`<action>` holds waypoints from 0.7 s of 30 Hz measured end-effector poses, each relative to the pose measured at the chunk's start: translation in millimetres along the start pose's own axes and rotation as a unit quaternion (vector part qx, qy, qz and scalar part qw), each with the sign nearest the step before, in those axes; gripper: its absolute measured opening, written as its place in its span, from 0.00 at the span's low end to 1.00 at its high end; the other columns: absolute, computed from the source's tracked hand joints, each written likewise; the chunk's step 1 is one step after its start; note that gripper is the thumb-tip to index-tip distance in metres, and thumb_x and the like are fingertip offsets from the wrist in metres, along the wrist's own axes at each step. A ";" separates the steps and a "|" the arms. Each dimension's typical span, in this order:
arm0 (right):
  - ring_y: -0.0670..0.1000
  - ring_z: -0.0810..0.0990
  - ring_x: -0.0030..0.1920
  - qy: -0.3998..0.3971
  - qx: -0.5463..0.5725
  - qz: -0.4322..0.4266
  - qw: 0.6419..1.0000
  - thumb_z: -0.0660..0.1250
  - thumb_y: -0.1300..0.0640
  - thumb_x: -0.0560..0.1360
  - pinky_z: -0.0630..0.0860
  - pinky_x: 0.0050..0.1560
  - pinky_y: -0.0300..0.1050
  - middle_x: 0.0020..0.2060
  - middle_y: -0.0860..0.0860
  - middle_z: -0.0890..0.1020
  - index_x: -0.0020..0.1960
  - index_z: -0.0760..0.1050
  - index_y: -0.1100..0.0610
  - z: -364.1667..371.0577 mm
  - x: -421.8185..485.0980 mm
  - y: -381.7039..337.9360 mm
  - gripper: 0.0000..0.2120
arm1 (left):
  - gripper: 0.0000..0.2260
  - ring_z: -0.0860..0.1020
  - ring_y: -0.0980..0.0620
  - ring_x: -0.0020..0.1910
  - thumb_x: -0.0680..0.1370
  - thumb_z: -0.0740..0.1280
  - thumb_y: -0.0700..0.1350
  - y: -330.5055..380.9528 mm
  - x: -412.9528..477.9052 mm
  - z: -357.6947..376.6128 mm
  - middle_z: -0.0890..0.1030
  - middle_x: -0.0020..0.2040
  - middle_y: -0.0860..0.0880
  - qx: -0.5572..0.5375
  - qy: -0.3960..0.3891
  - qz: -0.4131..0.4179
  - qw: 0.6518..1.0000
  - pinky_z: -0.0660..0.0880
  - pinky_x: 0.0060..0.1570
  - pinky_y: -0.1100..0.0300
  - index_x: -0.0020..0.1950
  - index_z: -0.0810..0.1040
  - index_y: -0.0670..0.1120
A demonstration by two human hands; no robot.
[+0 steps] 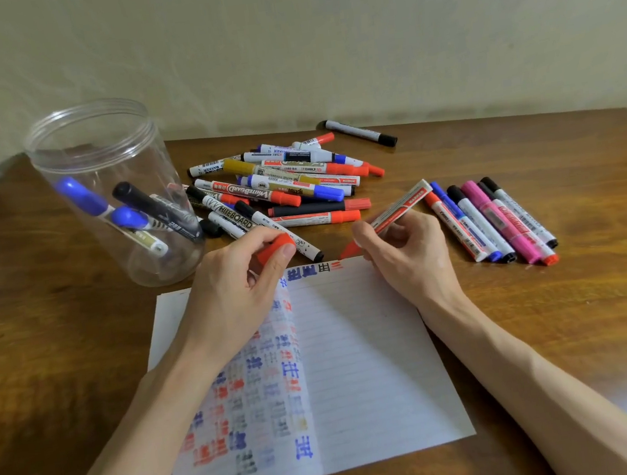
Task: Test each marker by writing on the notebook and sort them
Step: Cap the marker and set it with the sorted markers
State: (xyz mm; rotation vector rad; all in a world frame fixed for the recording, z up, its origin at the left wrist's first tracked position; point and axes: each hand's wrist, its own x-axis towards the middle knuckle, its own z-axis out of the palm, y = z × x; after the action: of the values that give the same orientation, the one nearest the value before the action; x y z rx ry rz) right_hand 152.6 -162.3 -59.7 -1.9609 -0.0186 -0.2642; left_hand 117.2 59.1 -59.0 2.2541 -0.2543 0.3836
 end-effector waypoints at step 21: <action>0.42 0.86 0.38 -0.039 -0.026 -0.031 0.998 0.74 0.55 0.78 0.81 0.40 0.34 0.32 0.40 0.85 0.39 0.82 0.51 1.5 -1.6 0.3 0.09 | 0.12 0.81 0.60 0.50 0.83 0.64 0.57 -2.8 0.5 2.3 0.84 0.49 0.58 -0.001 -0.004 0.000 1.000 0.82 0.43 0.56 0.62 0.79 0.54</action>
State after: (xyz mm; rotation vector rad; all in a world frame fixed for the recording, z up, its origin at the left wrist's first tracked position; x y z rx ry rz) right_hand 151.3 -160.9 -60.8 -2.0241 -0.1244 -0.2297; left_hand 118.9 59.2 -62.2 2.2537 -0.2598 0.3749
